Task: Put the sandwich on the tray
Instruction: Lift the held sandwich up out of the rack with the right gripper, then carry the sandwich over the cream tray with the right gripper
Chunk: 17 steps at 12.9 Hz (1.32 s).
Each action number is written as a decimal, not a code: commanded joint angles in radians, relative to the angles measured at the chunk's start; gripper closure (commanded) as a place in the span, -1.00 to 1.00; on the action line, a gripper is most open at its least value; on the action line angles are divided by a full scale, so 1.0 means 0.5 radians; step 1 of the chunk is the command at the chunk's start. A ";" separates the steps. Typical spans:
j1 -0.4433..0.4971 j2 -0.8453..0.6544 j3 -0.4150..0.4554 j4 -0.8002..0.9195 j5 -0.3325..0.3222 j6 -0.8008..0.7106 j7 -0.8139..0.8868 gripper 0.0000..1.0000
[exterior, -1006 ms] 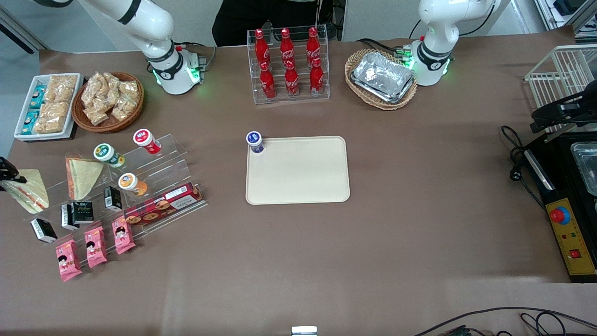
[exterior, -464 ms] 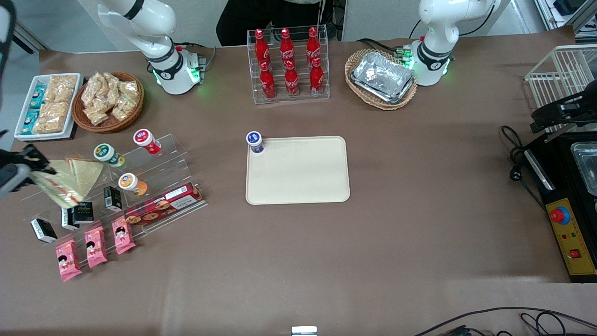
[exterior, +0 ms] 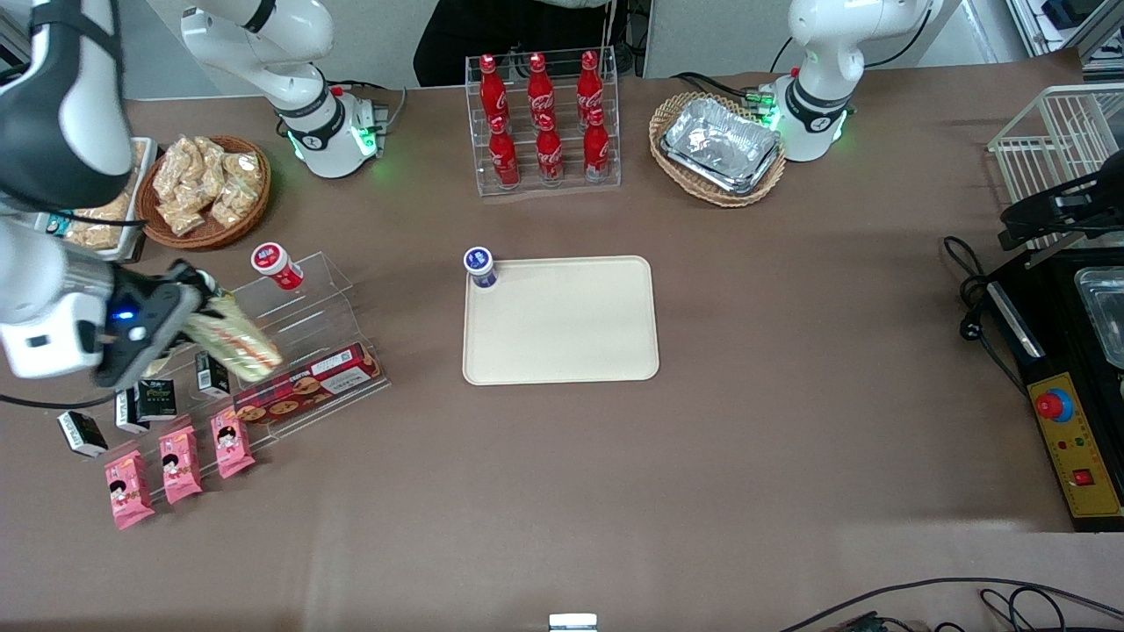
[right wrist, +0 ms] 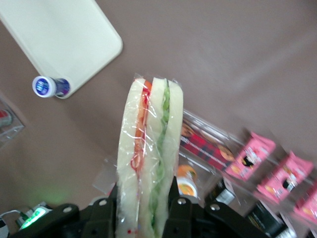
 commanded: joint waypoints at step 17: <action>1.166 0.700 -0.042 0.007 -0.055 1.040 0.501 0.36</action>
